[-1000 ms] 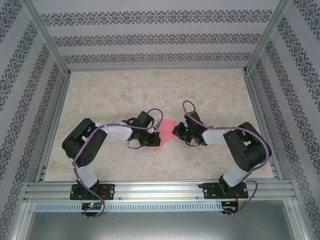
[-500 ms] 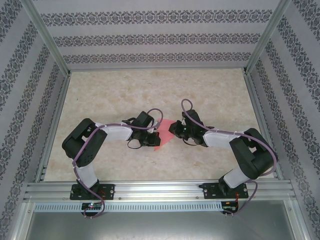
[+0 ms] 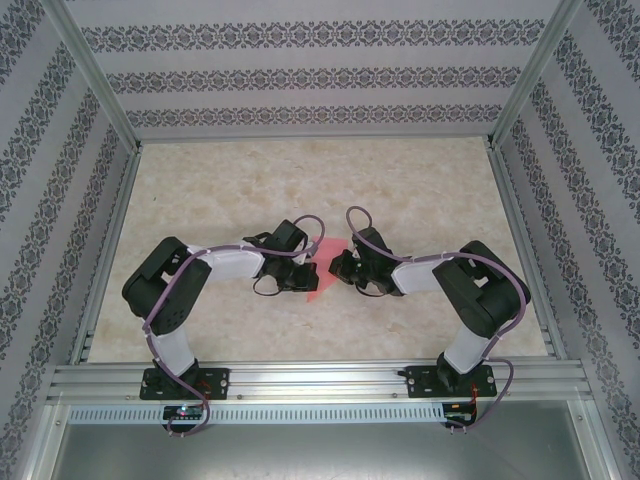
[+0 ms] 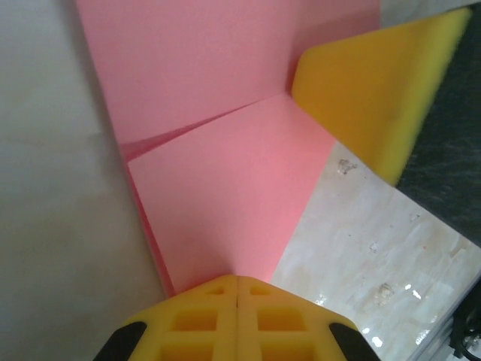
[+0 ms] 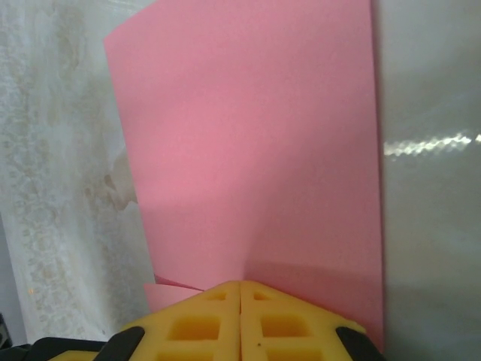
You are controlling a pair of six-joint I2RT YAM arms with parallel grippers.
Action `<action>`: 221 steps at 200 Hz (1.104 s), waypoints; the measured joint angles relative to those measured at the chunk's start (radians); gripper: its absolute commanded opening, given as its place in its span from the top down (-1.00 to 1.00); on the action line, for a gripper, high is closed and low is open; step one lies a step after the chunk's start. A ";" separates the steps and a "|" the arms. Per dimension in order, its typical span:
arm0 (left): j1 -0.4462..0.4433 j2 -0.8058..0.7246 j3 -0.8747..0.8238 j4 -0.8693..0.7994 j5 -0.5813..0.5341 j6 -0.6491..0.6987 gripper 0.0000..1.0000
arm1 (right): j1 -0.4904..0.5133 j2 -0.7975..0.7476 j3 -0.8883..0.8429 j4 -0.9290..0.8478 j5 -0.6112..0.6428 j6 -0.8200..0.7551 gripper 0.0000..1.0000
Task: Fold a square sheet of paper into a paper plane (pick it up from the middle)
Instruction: Third fold the triangle at the center of the table.
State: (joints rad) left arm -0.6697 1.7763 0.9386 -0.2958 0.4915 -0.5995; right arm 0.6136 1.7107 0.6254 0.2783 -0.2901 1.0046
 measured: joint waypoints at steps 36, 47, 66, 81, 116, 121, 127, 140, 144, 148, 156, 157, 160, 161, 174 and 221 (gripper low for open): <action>0.002 -0.046 0.052 -0.016 0.049 -0.020 0.81 | 0.000 0.000 0.000 0.000 0.000 0.000 0.85; 0.002 -0.045 0.062 0.005 0.079 -0.038 0.81 | 0.000 0.000 0.000 0.000 0.001 0.004 0.84; 0.002 -0.021 0.068 0.033 0.122 -0.062 0.80 | 0.000 0.000 -0.002 0.003 0.002 0.016 0.84; 0.002 0.026 0.069 0.054 0.153 -0.079 0.80 | 0.000 0.000 -0.003 0.006 0.002 0.019 0.83; 0.002 0.116 0.068 0.063 0.185 -0.090 0.80 | 0.000 0.002 -0.003 0.009 0.002 0.026 0.83; 0.002 0.122 0.066 0.063 0.185 -0.090 0.80 | 0.000 0.002 -0.003 0.009 0.002 0.026 0.83; 0.002 0.124 0.062 0.064 0.185 -0.090 0.80 | 0.000 0.002 -0.003 0.010 0.002 0.026 0.83; 0.002 0.122 0.055 0.065 0.184 -0.088 0.81 | 0.000 0.002 -0.003 0.010 0.002 0.026 0.83; 0.002 0.120 0.053 0.063 0.183 -0.087 0.82 | 0.000 0.002 -0.003 0.009 0.002 0.026 0.83; 0.002 0.118 0.052 0.063 0.182 -0.084 0.83 | 0.000 0.002 -0.003 0.009 0.002 0.026 0.83; 0.002 0.115 0.050 0.058 0.176 -0.079 0.84 | 0.000 0.002 -0.003 0.008 0.002 0.026 0.83; 0.002 0.113 0.049 0.056 0.174 -0.078 0.84 | 0.000 0.002 -0.003 0.008 0.002 0.026 0.83; 0.002 0.111 0.047 0.055 0.169 -0.075 0.85 | 0.000 0.002 -0.003 0.008 0.002 0.026 0.83; 0.002 0.109 0.046 0.054 0.168 -0.074 0.85 | 0.000 0.002 -0.003 0.008 0.002 0.026 0.83; 0.003 0.086 0.025 0.044 0.150 -0.063 0.85 | 0.000 0.002 -0.003 0.008 0.003 0.026 0.83; 0.041 -0.007 -0.074 0.006 0.139 -0.053 0.84 | 0.000 0.002 -0.003 0.007 0.004 0.026 0.81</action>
State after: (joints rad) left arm -0.6289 1.7691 0.8650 -0.2901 0.6308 -0.6529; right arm 0.6136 1.7123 0.6220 0.2855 -0.2863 1.0302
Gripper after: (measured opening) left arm 0.081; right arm 0.090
